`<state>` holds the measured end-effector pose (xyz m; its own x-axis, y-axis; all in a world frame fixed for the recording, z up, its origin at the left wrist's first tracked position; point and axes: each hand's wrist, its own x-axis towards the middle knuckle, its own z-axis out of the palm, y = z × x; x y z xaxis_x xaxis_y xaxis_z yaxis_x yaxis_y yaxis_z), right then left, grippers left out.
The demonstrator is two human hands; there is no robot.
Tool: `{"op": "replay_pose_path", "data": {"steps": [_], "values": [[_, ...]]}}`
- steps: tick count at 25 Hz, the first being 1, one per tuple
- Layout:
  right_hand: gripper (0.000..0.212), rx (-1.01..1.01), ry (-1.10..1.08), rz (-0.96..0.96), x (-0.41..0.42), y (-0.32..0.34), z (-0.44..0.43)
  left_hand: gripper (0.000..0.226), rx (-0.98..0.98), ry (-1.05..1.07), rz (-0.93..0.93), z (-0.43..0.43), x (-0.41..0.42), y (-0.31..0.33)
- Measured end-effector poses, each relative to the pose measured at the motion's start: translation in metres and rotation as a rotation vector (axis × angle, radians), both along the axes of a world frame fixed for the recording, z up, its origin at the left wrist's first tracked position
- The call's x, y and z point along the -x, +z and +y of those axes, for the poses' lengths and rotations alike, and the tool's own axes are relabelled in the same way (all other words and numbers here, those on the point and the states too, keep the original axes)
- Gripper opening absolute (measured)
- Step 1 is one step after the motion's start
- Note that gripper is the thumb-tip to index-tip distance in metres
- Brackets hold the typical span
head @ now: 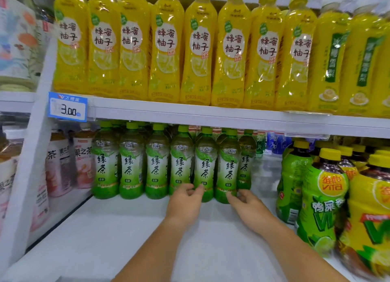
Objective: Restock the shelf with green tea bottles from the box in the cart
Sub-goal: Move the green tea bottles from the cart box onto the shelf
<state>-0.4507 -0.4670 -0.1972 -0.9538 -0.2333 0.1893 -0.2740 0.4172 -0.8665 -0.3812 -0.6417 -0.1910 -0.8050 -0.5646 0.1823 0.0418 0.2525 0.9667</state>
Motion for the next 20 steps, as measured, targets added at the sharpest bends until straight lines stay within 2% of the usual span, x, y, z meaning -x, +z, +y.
{"op": "replay_pose_path", "data": {"steps": [2, 6, 9, 11, 15, 20], "values": [[0.013, -0.004, 0.007, -0.017, -0.013, 0.006, 0.005, 0.055, -0.034, -0.039, -0.028, -0.001, -0.011, 0.003], [0.035, -0.020, 0.026, -0.054, -0.046, 0.010, 0.014, 0.060, -0.043, -0.121, -0.062, 0.002, -0.045, 0.008], [0.051, -0.024, 0.019, -0.105, -0.072, 0.013, 0.024, 0.047, -0.042, -0.212, -0.068, 0.003, -0.073, 0.010], [0.053, -0.028, 0.033, -0.137, -0.084, 0.014, 0.032, 0.034, -0.078, -0.259, -0.076, 0.002, -0.090, 0.011], [0.050, -0.023, 0.027, -0.216, -0.117, 0.021, 0.042, 0.027, -0.107, -0.169, -0.118, 0.007, -0.129, 0.014], [0.054, -0.094, 0.044, -0.392, -0.166, 0.037, 0.062, 0.037, -0.109, -0.144, -0.351, 0.025, -0.181, 0.038]]}}
